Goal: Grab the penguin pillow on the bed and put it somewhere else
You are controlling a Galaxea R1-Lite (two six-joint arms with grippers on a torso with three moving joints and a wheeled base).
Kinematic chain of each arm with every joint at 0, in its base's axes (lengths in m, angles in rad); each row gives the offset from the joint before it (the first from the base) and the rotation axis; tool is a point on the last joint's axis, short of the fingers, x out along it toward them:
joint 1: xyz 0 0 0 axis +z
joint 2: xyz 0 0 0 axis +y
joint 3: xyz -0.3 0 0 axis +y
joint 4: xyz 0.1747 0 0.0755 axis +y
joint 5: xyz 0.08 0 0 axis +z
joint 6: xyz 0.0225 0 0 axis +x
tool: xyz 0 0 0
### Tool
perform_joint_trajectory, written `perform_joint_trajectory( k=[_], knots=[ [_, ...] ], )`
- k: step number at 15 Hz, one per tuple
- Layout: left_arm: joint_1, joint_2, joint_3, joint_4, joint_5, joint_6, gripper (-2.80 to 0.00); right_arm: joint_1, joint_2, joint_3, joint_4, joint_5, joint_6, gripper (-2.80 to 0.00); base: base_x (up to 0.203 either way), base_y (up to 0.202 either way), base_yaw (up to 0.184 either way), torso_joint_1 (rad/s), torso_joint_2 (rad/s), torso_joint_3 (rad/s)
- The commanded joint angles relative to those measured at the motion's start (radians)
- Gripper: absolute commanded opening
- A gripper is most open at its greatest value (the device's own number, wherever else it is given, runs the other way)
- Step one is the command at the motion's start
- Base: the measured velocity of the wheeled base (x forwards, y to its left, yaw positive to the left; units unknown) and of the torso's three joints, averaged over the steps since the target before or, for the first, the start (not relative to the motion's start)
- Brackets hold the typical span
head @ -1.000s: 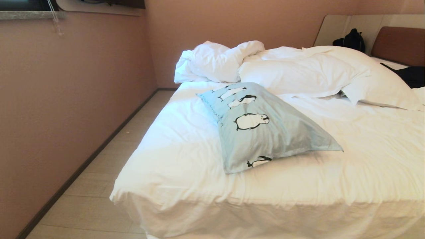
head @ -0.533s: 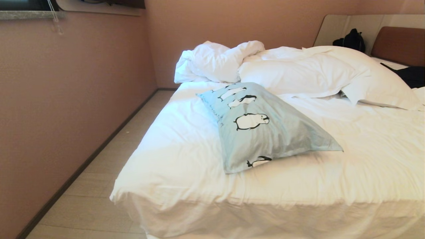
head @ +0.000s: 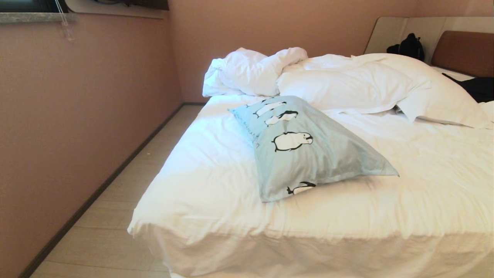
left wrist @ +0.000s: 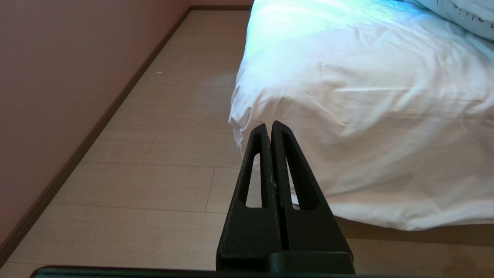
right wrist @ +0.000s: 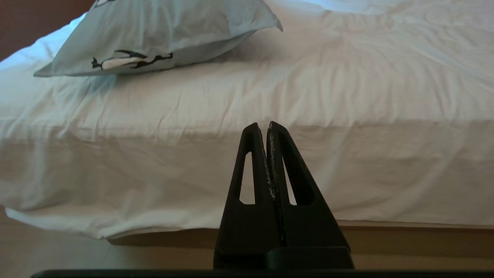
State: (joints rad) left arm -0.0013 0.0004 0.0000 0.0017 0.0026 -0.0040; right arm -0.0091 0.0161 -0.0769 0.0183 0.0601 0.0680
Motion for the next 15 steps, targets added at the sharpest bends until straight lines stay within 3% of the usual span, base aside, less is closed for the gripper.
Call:
perform_joint_trajectory(
  k=[1, 9, 15],
  knots=[
    [0.0, 0.0, 0.002, 0.0, 0.0, -0.001, -2.8, 0.0, -0.013, 0.027, -0.004, 0.006, -0.008, -2.8, 0.0, 0.0, 0.0, 0.0, 0.0, 0.0],
    [0.0, 0.0, 0.002, 0.0, 0.0, -0.001, -2.8, -0.001, -0.013, 0.074, -0.035, -0.06, -0.087, -2.8, 0.0, 0.0, 0.0, 0.0, 0.0, 0.0],
    [0.0, 0.0, 0.002, 0.0, 0.0, -0.001, -2.8, 0.0, -0.013, 0.075, -0.018, -0.068, -0.079, -2.8, 0.0, 0.0, 0.0, 0.0, 0.0, 0.0]
  ],
)
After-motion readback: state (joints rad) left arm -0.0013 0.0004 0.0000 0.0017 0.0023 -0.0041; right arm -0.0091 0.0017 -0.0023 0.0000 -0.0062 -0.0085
